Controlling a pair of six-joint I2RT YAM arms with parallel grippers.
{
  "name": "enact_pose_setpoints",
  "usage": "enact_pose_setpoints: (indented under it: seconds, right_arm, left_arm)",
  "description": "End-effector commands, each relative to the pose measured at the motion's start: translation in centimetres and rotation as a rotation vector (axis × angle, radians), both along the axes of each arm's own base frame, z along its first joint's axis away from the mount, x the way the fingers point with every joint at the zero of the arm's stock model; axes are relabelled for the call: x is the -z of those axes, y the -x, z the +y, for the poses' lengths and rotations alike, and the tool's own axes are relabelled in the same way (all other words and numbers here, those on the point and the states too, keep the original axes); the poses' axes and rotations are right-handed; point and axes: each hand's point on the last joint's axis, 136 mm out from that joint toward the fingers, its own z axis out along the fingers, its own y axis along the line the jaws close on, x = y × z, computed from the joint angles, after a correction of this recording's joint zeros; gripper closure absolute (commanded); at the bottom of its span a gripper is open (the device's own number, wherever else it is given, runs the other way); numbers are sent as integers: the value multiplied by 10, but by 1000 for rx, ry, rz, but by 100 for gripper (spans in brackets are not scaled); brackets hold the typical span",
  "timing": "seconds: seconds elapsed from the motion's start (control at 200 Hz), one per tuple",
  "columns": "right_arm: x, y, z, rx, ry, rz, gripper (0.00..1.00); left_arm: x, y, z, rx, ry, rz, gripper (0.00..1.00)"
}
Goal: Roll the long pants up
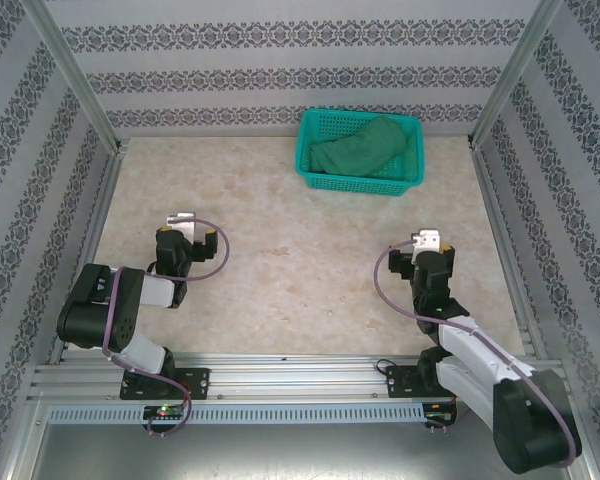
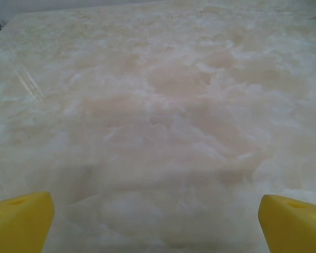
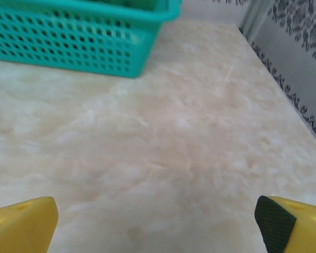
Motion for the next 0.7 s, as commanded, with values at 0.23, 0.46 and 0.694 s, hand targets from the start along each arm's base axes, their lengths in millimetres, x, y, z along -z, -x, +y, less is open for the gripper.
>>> enact_pose_setpoints:
  seconds: [0.23,0.46,0.694]
  right_arm:
    - [-16,-75,19,-139,-41,-146,2]
    - [-5,-93,23,-251,-158,-108,2]
    - [-3,-95,7,-149,-148,-88,2]
  left_arm:
    - [-12,-10,4,-2,6,-32,0]
    - [-11,-11,4,1,13,-24,0]
    - [-10,-14,6,10,40,-10,0]
